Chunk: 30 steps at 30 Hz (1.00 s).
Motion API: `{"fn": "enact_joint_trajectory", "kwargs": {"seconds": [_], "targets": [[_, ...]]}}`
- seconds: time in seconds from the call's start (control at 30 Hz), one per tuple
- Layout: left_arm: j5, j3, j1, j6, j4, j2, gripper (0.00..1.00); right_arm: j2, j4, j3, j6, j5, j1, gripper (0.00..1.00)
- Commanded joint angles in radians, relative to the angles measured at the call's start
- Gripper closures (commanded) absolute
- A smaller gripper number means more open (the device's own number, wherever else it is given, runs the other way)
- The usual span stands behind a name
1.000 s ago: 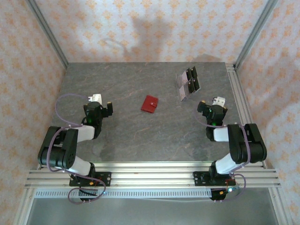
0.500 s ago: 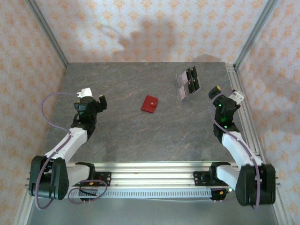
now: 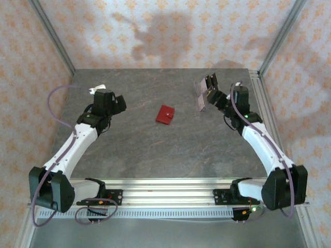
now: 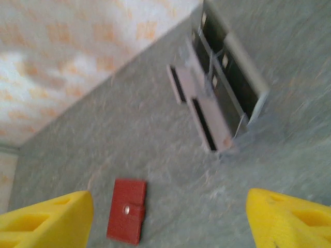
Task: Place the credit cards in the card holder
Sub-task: Move the card holder to the center of the table.
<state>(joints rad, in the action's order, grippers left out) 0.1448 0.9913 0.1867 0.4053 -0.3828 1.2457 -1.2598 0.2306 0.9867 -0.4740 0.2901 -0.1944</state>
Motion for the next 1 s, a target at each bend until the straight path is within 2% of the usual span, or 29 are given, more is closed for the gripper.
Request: {"fn": "enact_joint_trajectory", "kwargs": {"seconds": [0.0, 0.3, 0.6, 0.83, 0.97], "targets": [[-0.055, 0.041, 0.022, 0.053, -0.154, 0.045, 0.0, -0.095, 0.178, 0.096, -0.023, 0.018, -0.065, 0.26], [-0.131, 0.106, 0.037, 0.073, -0.182, 0.138, 0.0, -0.459, 0.304, 0.39, -0.073, -0.033, -0.253, 0.39], [-0.19, 0.146, 0.043, 0.081, -0.168, 0.214, 0.0, -0.756, 0.394, 0.659, -0.102, -0.075, -0.345, 0.47], [-0.19, 0.183, 0.043, 0.078, -0.178, 0.252, 0.0, -0.904, 0.568, 0.895, -0.053, -0.212, -0.393, 0.45], [-0.199, 0.187, 0.044, 0.081, -0.169, 0.263, 0.0, -0.953, 0.625, 0.972, -0.03, -0.268, -0.408, 0.45]]}}
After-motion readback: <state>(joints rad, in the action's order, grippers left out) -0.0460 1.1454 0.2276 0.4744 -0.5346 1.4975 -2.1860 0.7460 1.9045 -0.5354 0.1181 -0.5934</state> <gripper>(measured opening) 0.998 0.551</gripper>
